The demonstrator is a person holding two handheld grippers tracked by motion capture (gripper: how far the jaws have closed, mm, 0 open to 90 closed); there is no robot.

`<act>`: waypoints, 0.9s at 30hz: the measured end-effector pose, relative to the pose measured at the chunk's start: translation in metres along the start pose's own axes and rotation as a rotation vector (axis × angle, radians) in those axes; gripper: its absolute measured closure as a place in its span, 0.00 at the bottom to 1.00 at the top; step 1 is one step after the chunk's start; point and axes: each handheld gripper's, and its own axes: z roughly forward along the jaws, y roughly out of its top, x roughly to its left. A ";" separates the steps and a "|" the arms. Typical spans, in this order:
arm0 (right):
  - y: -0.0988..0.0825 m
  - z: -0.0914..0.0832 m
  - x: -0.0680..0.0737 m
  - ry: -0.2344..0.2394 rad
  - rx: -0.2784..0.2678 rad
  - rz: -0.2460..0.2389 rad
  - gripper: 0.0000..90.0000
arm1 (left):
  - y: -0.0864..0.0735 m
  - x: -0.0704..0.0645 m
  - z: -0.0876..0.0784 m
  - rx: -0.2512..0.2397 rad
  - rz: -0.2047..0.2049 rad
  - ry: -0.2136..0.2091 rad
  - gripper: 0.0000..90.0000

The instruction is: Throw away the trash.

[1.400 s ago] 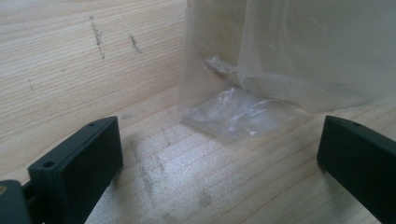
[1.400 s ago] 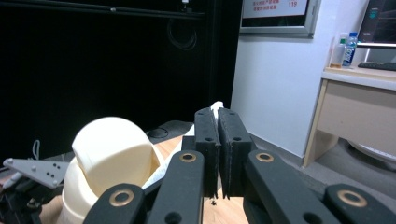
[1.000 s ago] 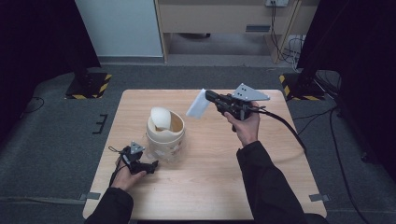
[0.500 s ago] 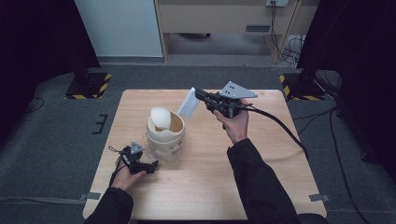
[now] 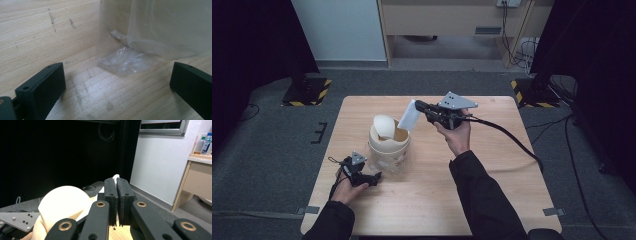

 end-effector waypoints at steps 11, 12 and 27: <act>-0.010 0.009 0.006 0.008 0.020 0.004 0.97 | 0.000 0.000 0.000 0.000 0.000 0.000 0.00; -0.011 0.010 0.006 0.007 0.024 0.005 0.97 | 0.000 0.000 0.000 0.000 0.000 0.000 0.00; -0.029 0.024 0.016 0.013 0.058 0.011 0.97 | 0.000 0.000 0.000 0.000 0.000 0.000 0.00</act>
